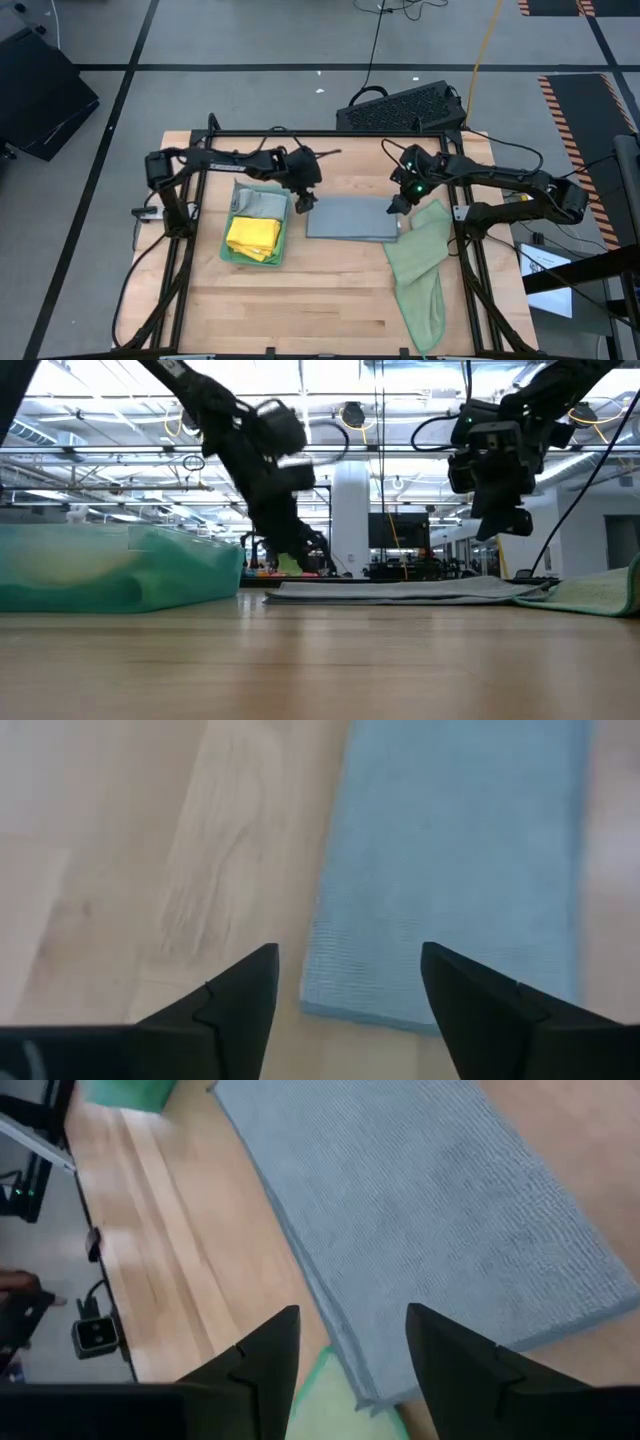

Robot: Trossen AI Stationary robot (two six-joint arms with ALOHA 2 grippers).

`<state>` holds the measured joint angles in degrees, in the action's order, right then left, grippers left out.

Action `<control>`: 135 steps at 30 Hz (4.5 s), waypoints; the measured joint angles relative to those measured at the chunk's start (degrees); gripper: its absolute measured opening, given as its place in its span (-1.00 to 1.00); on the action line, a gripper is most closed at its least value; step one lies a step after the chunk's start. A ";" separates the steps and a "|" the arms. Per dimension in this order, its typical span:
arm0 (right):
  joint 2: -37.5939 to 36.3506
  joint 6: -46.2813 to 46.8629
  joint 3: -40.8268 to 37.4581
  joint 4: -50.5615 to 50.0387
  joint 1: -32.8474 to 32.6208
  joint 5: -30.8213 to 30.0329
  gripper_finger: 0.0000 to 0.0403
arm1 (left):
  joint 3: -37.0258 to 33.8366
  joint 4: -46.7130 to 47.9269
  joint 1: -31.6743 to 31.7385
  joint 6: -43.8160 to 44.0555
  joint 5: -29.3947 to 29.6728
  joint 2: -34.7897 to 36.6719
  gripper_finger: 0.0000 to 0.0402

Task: Fold microfiber towels
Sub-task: Fold the gray microfiber cloth

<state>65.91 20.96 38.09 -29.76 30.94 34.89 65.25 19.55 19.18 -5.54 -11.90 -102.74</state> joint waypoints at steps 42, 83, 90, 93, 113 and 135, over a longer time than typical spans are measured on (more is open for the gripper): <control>30.25 -18.74 17.04 35.91 -2.15 10.77 0.15 | 15.65 11.90 -7.80 1.11 4.64 -2.89 -0.93; 33.66 -21.28 17.44 42.99 -5.02 13.21 -0.98 | 16.94 25.10 -12.10 30.74 9.39 -1.14 0.00; 33.62 -20.42 17.42 43.06 -5.01 13.21 -0.99 | 15.70 19.89 -14.40 31.66 10.54 -1.11 0.21; 33.62 -19.84 17.42 43.14 -5.02 13.22 -0.99 | 12.43 15.65 -15.11 32.67 10.50 -1.14 0.27; 33.57 -20.09 17.42 43.23 -5.02 13.23 -1.00 | -4.20 -1.94 -15.13 36.70 1.67 -1.18 -0.32; 21.08 -6.85 17.44 41.68 -6.00 8.19 -1.00 | -3.87 3.03 -13.70 29.93 -2.27 16.74 -0.98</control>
<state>86.99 14.11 55.53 11.93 24.93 43.08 61.39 22.58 5.48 24.39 -14.17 -85.99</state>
